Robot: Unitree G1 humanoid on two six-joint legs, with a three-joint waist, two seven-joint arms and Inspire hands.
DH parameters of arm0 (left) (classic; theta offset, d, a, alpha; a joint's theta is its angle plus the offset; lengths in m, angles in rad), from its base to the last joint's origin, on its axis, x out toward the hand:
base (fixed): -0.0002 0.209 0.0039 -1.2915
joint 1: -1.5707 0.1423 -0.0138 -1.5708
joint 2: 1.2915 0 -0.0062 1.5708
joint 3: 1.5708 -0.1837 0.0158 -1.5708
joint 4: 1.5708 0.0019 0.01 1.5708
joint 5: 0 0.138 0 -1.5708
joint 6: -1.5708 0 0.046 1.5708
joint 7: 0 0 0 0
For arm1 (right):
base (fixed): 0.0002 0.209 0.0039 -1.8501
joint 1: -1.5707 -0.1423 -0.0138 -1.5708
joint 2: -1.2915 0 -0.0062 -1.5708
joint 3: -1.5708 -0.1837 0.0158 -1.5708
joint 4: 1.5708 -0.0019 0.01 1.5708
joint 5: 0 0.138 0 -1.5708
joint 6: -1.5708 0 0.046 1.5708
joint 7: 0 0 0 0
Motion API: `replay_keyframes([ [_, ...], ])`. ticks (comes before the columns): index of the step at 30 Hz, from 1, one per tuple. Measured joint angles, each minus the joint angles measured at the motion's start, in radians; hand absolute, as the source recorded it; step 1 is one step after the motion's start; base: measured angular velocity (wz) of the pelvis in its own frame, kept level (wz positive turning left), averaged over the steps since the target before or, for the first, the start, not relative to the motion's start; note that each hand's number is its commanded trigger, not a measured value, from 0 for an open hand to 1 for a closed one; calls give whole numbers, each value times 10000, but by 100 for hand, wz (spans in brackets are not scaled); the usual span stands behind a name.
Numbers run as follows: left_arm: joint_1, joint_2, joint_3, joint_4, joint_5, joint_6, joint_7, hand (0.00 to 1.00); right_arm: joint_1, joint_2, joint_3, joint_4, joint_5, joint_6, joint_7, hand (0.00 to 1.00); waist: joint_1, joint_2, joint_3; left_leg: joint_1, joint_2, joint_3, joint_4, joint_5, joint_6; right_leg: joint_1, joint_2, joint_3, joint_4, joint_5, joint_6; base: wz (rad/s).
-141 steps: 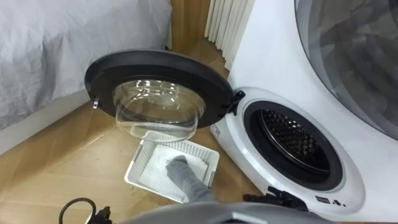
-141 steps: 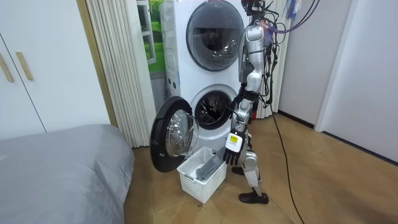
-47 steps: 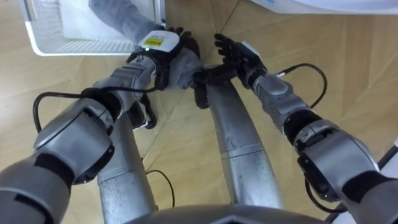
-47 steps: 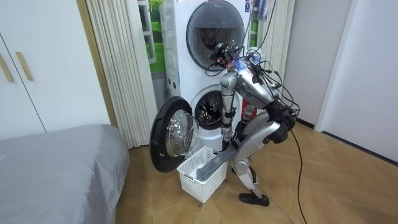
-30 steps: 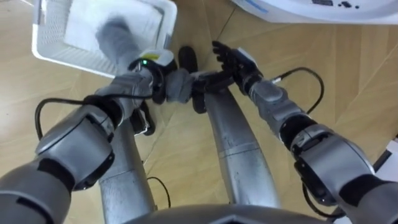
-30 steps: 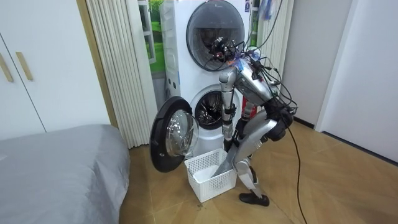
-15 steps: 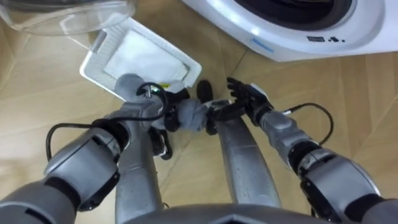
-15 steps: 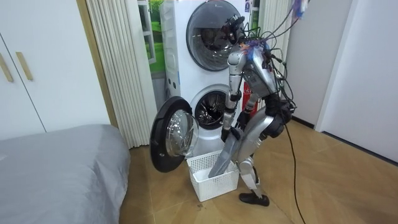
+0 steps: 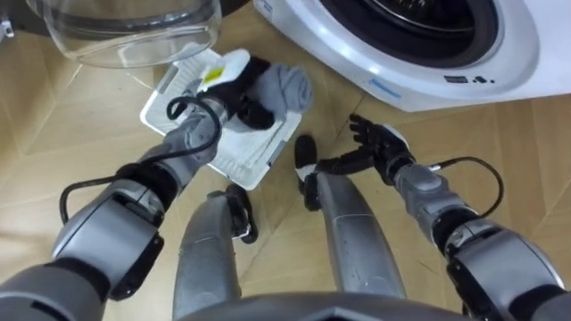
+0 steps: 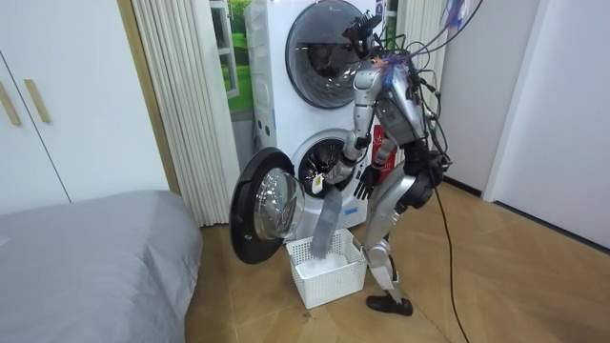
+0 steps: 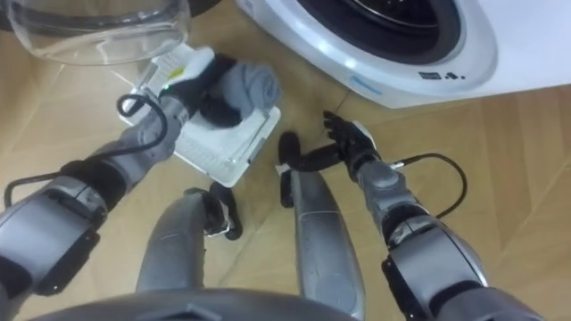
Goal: Put towel into washing machine
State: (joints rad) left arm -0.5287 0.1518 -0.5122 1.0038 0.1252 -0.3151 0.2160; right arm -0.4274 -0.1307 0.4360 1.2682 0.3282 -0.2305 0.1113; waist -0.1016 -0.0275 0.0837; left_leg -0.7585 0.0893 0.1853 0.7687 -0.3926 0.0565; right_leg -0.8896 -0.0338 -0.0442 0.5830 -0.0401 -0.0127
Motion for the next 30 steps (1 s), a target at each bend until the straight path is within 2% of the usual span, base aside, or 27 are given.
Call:
replay_keyframes([
  [1, 66, -4, 21, -116, -438, -4, -97, 100, 5, 3, -5, -50, -40, 1, -1, 0, 34, -2, 0, 6, 1, -1, -16, 2, 0, 12, -1, -9, -17, 0, 0, 0],
  [3, 365, -87, 127, -515, -2190, -29, -681, 100, 144, 37, -91, -428, -219, -11, -28, 0, 157, -11, -3, -7, 0, -32, -65, 11, -8, 26, -102, -159, -68, -13, -21, 2],
  [4, 437, -108, 140, -609, -2661, -29, -863, 100, 156, 67, -95, -457, -234, -14, -29, 0, 178, -11, -3, -12, 0, -52, -73, 13, -9, 27, -114, -190, -66, -24, -31, 12],
  [6, 487, -308, 174, -665, -4317, -23, -1629, 100, 251, 173, -76, -563, -297, -6, 6, 0, 234, -22, -10, -105, -17, -223, -70, 36, -17, 32, -207, -433, -79, -76, -67, 19],
  [7, 513, -340, 170, -690, -4740, -18, -1814, 100, 261, 223, -76, -589, -377, -5, 5, 0, 233, -40, -20, -125, -13, -256, -64, 39, -19, 34, -211, -457, -84, -85, -73, 14],
  [12, 794, -557, -13, -1167, -8546, 225, -3257, 100, 241, 569, -63, -720, -586, 63, 0, 0, 235, -244, -47, -163, -27, -344, -48, 44, -17, 62, -240, -538, -103, -135, -55, 4],
  [13, 860, -562, -18, -1269, -8796, 281, -3360, 100, 241, 599, -74, -720, -579, 69, -17, 0, 223, -275, -58, -156, -31, -356, -48, 45, -16, 80, -244, -552, -111, -137, -53, 6],
  [15, 1091, -615, -75, -1433, -9556, 425, -3733, 100, 231, 656, -88, -709, -567, 145, 3, 0, 200, -394, -131, -48, -29, -384, -52, 46, -14, 225, -187, -642, -155, -144, -44, 5],
  [17, 1188, -630, -120, -1429, -9834, 597, -4010, 100, 273, 675, -89, -700, -589, 211, 8, 0, 197, -403, -130, 125, -22, -491, -75, 46, -14, 491, -177, -748, -287, -144, -42, 9],
  [21, 1518, -693, -109, -1438, -10596, 933, -4394, 100, 521, 705, -285, -894, -845, 503, -20, 0, 232, -518, -207, 325, -28, -577, -146, 45, -17, 770, -192, -860, -367, -143, -41, 8],
  [25, 1852, -901, -139, -1440, -12020, 1154, -4455, 100, 721, 853, -596, -958, -986, 512, -60, 0, 216, -503, -237, 335, 0, -677, -150, 55, -35, 877, -190, -1004, -466, -131, -56, 5],
  [29, 2070, -942, -439, -1440, -13665, 1275, -4513, 100, 945, 928, -636, -1060, -986, 505, -251, 0, 233, -478, -364, 342, -121, -851, -282, 147, -100, 902, -258, -1105, -468, -138, -62, 11],
  [30, 2124, -953, -447, -1441, -14018, 1304, -4541, 100, 948, 951, -635, -1055, -982, 507, -357, 22, 237, -471, -383, 369, -131, -823, -304, 162, -101, 909, -270, -1092, -453, -138, -62, 5],
])
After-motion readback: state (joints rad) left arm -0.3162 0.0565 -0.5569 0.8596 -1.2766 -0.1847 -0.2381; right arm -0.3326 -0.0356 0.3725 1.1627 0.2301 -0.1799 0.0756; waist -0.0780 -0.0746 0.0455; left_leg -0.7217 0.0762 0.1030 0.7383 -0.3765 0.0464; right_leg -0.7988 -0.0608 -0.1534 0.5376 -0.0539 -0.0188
